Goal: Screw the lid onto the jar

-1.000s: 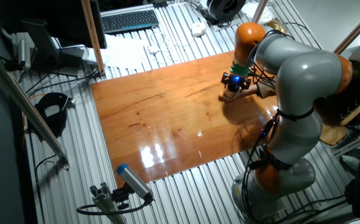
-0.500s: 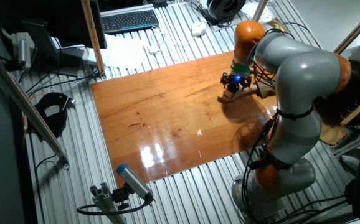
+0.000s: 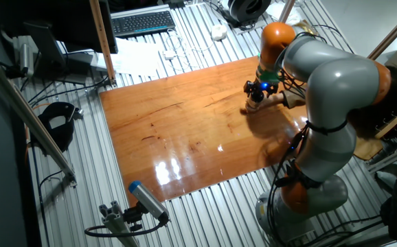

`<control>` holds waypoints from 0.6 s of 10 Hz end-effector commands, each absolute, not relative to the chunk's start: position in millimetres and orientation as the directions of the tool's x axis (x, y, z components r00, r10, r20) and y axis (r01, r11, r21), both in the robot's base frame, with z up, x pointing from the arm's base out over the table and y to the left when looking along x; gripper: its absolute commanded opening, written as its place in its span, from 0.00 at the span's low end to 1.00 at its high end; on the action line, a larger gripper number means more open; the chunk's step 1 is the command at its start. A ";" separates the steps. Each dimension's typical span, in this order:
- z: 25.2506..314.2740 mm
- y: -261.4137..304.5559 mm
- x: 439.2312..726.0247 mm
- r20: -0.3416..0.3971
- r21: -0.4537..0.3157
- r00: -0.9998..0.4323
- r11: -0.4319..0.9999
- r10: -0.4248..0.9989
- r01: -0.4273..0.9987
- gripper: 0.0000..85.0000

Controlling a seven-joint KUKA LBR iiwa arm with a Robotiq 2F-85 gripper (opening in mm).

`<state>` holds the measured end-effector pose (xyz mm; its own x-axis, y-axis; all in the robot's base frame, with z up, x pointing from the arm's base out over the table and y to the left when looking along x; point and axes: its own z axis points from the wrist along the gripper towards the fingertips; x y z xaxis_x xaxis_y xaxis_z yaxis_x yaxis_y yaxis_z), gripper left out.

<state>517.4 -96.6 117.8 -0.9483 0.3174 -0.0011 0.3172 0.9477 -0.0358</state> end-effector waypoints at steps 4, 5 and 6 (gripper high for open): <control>125.6 -96.6 528.0 -0.013 -0.022 -0.993 0.993 -0.117 -0.117 1.00; 127.7 -93.2 532.1 -0.012 -0.024 -0.989 0.988 -0.151 -0.150 1.00; 128.2 -91.1 534.1 -0.009 -0.038 -0.982 0.981 -0.188 -0.188 1.00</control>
<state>534.2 -91.0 128.1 -0.9933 0.1156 -0.0085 0.1159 0.9925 -0.0377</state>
